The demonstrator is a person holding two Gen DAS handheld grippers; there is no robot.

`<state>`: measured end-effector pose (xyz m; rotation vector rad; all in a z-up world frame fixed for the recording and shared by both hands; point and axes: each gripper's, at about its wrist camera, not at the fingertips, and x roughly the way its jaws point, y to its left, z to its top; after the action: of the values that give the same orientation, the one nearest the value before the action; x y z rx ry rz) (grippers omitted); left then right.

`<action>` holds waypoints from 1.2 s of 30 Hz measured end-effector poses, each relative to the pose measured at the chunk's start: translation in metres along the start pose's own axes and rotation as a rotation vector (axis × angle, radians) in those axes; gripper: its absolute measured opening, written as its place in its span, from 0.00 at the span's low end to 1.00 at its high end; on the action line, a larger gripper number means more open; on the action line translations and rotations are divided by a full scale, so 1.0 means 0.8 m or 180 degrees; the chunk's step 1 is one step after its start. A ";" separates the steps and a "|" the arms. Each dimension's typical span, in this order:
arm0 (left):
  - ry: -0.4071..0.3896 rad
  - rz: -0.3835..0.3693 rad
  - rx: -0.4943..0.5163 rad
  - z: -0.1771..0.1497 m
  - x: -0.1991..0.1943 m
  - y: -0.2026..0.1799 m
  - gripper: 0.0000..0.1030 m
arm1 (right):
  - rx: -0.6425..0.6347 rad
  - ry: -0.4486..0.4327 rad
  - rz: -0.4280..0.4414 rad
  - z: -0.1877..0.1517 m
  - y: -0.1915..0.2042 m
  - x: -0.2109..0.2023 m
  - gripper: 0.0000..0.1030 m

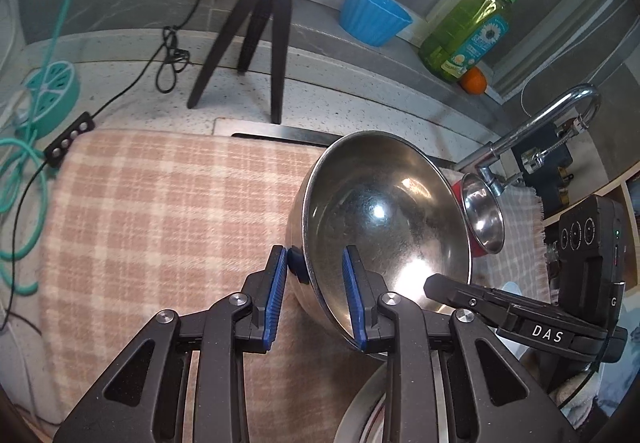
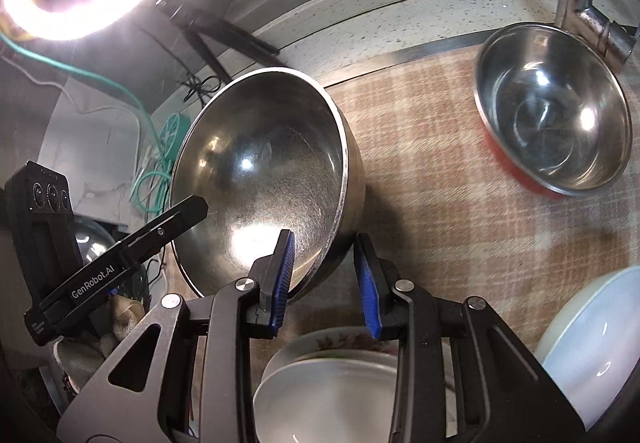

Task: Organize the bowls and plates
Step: 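Carry the steel bowl beside the plate stack and lower it onto the cloth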

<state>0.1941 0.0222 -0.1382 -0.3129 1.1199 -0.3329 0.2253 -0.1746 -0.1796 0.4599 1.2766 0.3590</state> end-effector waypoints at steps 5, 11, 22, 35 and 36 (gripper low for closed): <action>-0.0077 0.0053 -0.0071 -0.019 -0.023 0.015 0.25 | -0.0127 0.0066 0.0049 -0.020 0.024 0.002 0.31; -0.0147 0.0140 -0.0184 -0.045 -0.049 0.032 0.25 | -0.0271 0.0180 0.0113 -0.041 0.050 0.013 0.31; -0.0231 0.0234 -0.0482 -0.103 -0.094 0.071 0.25 | -0.0574 0.0454 0.0203 -0.085 0.097 0.039 0.31; -0.0239 0.0256 -0.0817 -0.152 -0.110 0.106 0.25 | -0.0799 0.0676 0.0211 -0.121 0.124 0.060 0.31; -0.0242 0.0262 -0.0815 -0.155 -0.111 0.106 0.25 | -0.0812 0.0683 0.0207 -0.123 0.125 0.061 0.31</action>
<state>0.0547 0.1266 -0.1498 -0.4999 1.0983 -0.1031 0.1427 -0.0517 -0.1898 0.2506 1.4026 0.6310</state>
